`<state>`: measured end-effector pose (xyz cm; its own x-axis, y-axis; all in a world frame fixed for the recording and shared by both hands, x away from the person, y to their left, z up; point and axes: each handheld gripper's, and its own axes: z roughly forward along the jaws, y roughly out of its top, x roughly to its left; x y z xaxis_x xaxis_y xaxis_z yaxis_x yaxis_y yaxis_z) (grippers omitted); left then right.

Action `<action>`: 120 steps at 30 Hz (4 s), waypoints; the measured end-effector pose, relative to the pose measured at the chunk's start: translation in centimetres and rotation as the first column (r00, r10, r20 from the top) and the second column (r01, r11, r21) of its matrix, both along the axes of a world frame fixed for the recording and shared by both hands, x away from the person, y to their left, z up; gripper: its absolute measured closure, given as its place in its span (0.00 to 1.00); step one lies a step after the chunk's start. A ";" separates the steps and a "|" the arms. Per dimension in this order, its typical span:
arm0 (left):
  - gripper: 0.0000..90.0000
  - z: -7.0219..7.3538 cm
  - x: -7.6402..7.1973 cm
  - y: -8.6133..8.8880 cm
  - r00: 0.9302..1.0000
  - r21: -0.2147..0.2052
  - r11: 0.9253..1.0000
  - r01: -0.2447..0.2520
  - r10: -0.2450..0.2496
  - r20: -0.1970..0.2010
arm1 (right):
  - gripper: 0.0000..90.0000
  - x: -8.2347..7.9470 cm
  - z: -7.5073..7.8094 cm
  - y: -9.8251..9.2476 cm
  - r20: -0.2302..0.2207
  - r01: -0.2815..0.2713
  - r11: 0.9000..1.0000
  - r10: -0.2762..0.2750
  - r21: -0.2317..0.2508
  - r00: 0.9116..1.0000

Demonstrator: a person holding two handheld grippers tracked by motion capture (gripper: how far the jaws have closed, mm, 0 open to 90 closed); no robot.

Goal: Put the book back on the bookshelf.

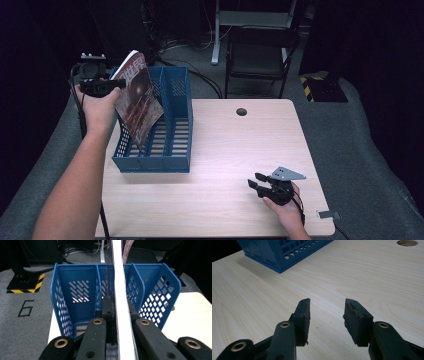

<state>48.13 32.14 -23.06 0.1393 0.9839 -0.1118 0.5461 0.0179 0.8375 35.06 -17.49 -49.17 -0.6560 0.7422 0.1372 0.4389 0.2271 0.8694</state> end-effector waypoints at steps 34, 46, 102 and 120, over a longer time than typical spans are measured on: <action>0.94 -5.3 2.0 -1.9 0.999 -0.017 0.999 -0.037 0.037 -0.027 | 0.62 0.0 0.1 -0.2 0.013 0.004 1.000 -0.004 0.013 1.000; 0.94 -6.7 2.1 -2.3 0.998 -0.001 0.999 -0.046 0.046 -0.037 | 0.62 0.0 0.2 -0.2 0.009 0.003 1.000 -0.003 0.016 1.000; 0.91 -6.1 0.5 -1.3 0.984 0.076 0.994 0.079 -0.065 -0.166 | 0.62 0.0 0.2 -0.2 0.012 0.000 1.000 0.000 0.011 1.000; 0.92 -5.8 0.2 -1.1 0.980 0.085 0.993 0.081 -0.063 -0.188 | 0.62 0.0 0.2 -0.3 0.013 0.006 1.000 -0.006 0.009 1.000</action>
